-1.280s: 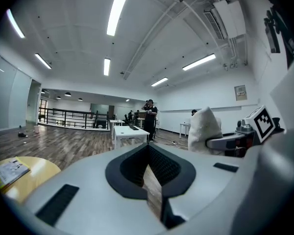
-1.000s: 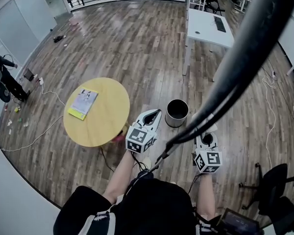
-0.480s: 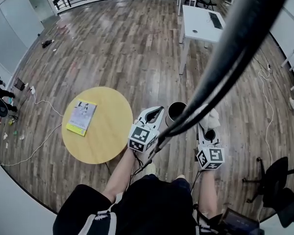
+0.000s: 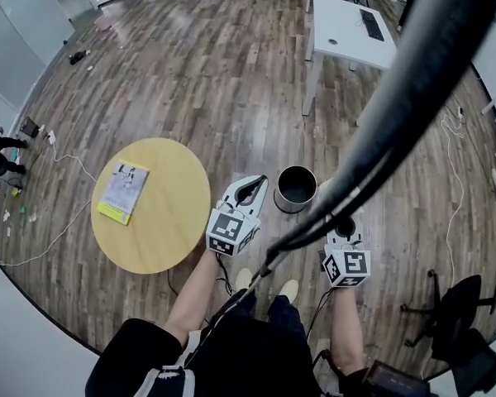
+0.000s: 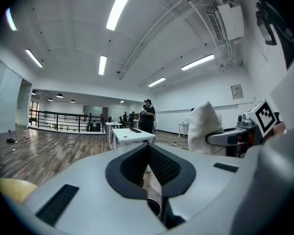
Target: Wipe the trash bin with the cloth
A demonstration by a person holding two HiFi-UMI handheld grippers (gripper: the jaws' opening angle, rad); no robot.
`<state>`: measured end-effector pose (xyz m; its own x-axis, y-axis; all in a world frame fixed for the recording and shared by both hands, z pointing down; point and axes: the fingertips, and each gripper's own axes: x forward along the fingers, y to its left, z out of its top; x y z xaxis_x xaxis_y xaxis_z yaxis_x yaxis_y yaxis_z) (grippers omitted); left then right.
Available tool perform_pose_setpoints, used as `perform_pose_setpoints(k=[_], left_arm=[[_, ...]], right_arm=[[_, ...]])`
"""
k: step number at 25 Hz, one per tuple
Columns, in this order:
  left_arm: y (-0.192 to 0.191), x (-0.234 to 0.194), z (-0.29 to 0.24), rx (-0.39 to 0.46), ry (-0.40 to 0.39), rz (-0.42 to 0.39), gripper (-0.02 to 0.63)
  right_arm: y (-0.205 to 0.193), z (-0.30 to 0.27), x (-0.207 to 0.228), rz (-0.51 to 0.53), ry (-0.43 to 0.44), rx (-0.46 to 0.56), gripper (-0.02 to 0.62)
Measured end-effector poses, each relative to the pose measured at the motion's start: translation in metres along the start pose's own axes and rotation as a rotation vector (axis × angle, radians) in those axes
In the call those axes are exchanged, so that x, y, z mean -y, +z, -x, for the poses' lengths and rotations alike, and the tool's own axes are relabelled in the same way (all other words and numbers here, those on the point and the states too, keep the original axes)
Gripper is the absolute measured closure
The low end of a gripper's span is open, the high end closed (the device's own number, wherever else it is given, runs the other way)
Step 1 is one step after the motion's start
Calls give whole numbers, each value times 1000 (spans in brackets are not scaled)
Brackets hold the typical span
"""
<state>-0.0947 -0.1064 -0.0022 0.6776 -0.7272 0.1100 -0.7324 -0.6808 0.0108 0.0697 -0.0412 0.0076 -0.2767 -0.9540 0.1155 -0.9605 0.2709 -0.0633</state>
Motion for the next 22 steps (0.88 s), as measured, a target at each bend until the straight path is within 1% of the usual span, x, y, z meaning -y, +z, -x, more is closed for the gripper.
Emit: perform_pose_setpoints(k=[5, 8, 14, 19, 22], left_arm=[[-47, -12, -24, -39, 35, 13, 611], [-92, -20, -49, -61, 37, 2, 611], [-214, -25, -86, -78, 23, -21, 611], [-314, -33, -105, -92, 55, -4, 611], [-374, -38, -115, -101, 65, -11, 611]], right_arm=[[-46, -20, 18, 2, 39, -57, 500], [-90, -41, 31, -2, 54, -75, 500], [-216, -85, 48, -8, 67, -98, 500], [-318, -108, 54, -4, 94, -123, 500], [-380, -121, 59, -7, 87, -134, 500]])
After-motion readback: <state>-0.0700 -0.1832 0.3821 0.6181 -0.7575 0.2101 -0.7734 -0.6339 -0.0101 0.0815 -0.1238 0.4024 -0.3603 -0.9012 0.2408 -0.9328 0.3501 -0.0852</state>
